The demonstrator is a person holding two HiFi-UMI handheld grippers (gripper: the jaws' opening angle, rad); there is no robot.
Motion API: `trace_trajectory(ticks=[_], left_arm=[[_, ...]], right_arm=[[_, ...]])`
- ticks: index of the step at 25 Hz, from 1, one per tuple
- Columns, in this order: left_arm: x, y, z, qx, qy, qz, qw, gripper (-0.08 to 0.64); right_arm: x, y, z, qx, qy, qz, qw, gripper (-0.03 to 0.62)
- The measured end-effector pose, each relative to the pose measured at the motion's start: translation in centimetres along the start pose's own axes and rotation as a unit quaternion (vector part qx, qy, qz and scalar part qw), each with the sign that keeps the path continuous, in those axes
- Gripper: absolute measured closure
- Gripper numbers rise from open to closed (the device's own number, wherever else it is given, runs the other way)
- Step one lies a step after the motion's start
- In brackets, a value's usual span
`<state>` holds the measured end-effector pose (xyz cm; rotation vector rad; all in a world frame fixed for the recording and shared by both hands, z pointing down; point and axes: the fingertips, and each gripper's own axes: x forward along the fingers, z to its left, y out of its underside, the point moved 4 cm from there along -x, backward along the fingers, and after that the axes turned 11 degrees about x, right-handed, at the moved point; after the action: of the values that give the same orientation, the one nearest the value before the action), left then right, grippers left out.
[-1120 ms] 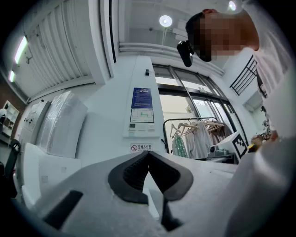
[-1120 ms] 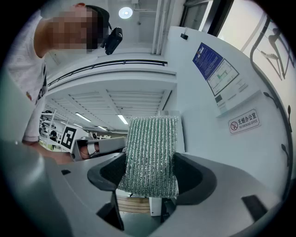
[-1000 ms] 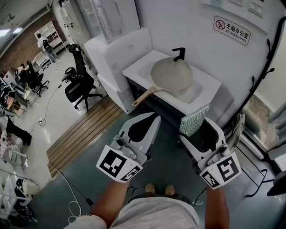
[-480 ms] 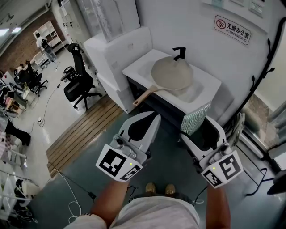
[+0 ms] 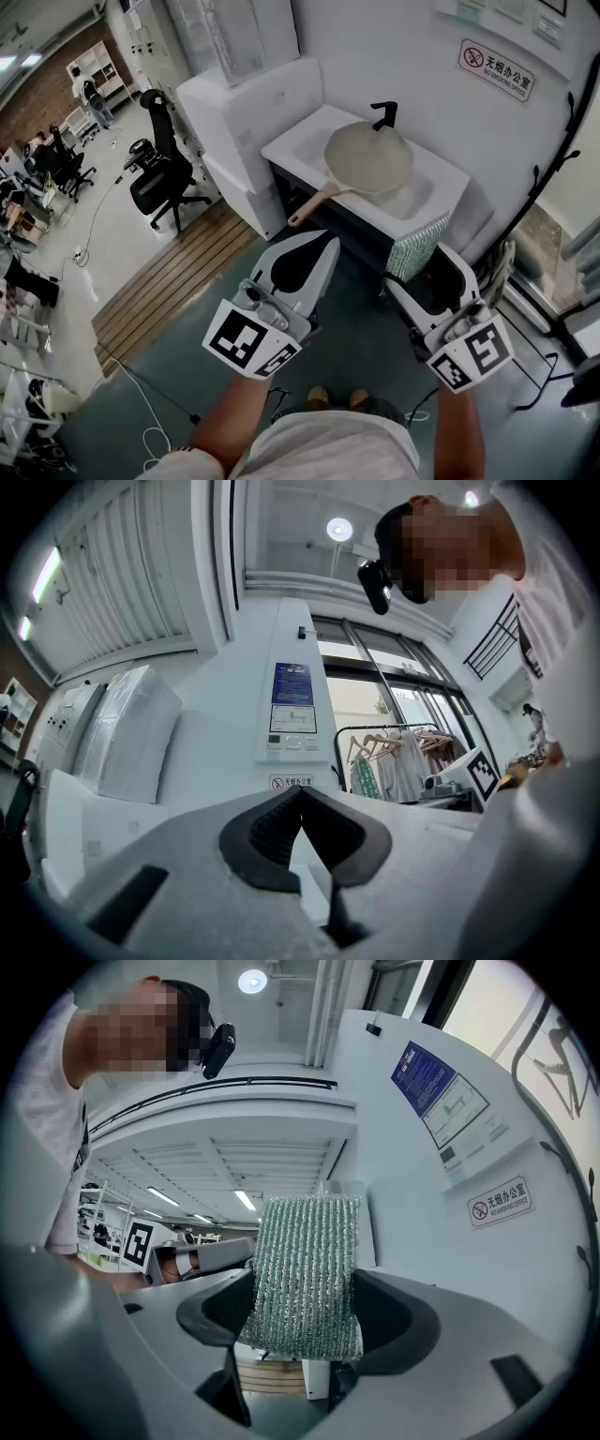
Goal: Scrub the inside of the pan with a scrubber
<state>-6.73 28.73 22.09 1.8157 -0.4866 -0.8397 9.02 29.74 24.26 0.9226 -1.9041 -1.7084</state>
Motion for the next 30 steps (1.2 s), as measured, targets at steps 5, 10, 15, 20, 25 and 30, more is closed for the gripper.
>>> trace_trajectory(ticks=[5, 10, 15, 20, 25, 30], left_arm=[[-0.6, 0.1, 1.6, 0.001, 0.008, -0.008, 0.9999, 0.545], [-0.9, 0.4, 2.4, 0.0, 0.017, -0.007, 0.9998, 0.545], [-0.5, 0.9, 3.5, -0.002, 0.016, -0.007, 0.9998, 0.545], [1.2, 2.1, 5.2, -0.004, 0.01, -0.004, 0.9999, 0.545], [4.5, 3.8, 7.6, -0.002, 0.004, 0.0, 1.0, 0.545], [8.7, 6.1, 10.5, 0.003, -0.006, 0.005, 1.0, 0.545]], right_arm=[[1.0, 0.0, 0.7, -0.008, 0.011, -0.003, 1.0, 0.253], [1.8, -0.1, 1.1, -0.016, 0.018, -0.002, 1.0, 0.253], [2.9, 0.2, 0.5, -0.017, 0.019, 0.002, 1.0, 0.253], [4.6, 0.2, -1.3, -0.018, 0.014, 0.005, 1.0, 0.253], [7.2, 0.1, -5.3, -0.016, 0.007, 0.005, 1.0, 0.253], [10.5, 0.2, -9.9, -0.016, -0.003, 0.006, 1.0, 0.253]])
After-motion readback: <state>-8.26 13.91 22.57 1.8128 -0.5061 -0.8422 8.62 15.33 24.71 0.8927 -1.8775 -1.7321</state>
